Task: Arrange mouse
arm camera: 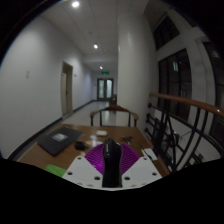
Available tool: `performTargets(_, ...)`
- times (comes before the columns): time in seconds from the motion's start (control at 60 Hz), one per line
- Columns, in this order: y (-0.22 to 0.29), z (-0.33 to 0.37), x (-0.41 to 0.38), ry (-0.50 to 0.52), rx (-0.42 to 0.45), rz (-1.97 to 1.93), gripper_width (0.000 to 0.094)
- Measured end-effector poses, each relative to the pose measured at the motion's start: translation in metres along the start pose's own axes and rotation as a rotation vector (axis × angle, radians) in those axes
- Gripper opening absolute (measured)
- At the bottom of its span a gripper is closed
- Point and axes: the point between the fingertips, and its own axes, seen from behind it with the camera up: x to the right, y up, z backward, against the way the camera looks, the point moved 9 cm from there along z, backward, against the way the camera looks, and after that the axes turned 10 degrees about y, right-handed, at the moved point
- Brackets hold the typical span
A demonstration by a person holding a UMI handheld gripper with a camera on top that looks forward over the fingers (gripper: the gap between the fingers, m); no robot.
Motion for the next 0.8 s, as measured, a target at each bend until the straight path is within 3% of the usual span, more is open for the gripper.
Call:
performTargets(0.117, 0.015, 0.037, -0.07, 0.067, 0.044, -0.028, 0.0179)
performTargets(0.25, -0.041, 0.048, -0.13, 0.117, -0.086, 0.038, 0.0179)
performTargets(0.383, -0.094, 0.043, -0.136, 0.047, -0.182, -0.008, 0.0179)
performTargets(0.533, -0.119, 0.037, -0.13, 0.02, -0.265, -0.019, 0.0183)
performTargets(0.683, -0.122, 0.034, -0.123, 0.035, -0.309, -0.005, 0.0416)
performTargets(0.8, -0.11, 0.058, -0.118, 0.129, -0.318, -0.023, 0.0824)
